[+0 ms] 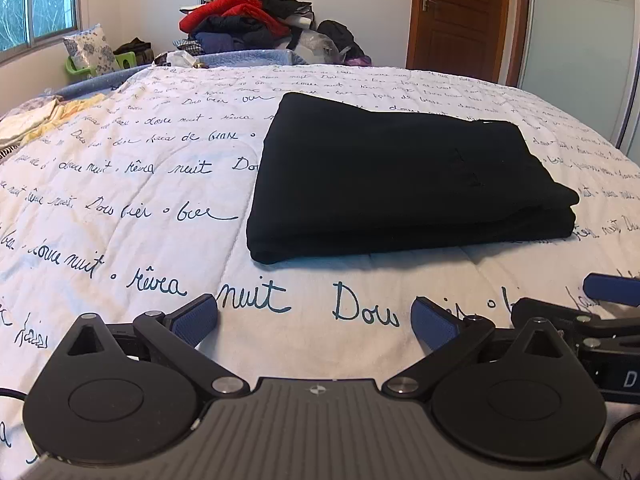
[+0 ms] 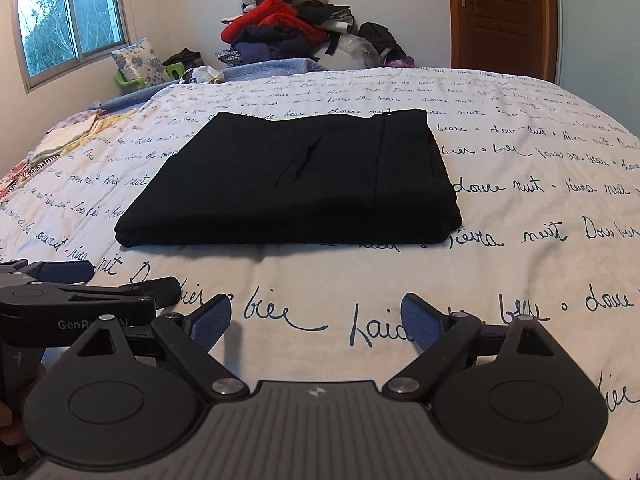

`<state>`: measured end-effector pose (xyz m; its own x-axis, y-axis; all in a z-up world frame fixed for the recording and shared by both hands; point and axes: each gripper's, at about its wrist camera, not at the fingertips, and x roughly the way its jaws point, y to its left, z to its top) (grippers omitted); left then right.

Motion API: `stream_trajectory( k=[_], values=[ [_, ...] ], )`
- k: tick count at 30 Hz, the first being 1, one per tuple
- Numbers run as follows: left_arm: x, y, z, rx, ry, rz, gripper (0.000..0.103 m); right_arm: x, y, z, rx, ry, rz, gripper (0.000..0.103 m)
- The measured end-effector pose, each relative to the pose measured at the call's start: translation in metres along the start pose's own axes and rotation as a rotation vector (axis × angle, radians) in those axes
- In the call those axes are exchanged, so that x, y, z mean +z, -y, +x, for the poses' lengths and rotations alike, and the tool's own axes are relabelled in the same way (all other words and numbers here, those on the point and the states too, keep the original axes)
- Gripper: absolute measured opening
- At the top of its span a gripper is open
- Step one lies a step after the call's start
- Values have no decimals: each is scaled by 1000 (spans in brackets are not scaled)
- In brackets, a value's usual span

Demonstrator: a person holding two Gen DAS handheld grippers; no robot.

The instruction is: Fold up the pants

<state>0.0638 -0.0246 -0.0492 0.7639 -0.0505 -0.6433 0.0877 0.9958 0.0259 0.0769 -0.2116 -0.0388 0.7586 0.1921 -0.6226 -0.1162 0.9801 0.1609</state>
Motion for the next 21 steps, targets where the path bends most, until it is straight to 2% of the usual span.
stream_trajectory(
  k=[9,21],
  values=[
    [-4,2,4,9,15,9,103,0,-5,6,-52,-11,-40,99],
    [-7,2,5,7,20,2,103,-6,-5,12,-58,-11,-51,102]
  ],
)
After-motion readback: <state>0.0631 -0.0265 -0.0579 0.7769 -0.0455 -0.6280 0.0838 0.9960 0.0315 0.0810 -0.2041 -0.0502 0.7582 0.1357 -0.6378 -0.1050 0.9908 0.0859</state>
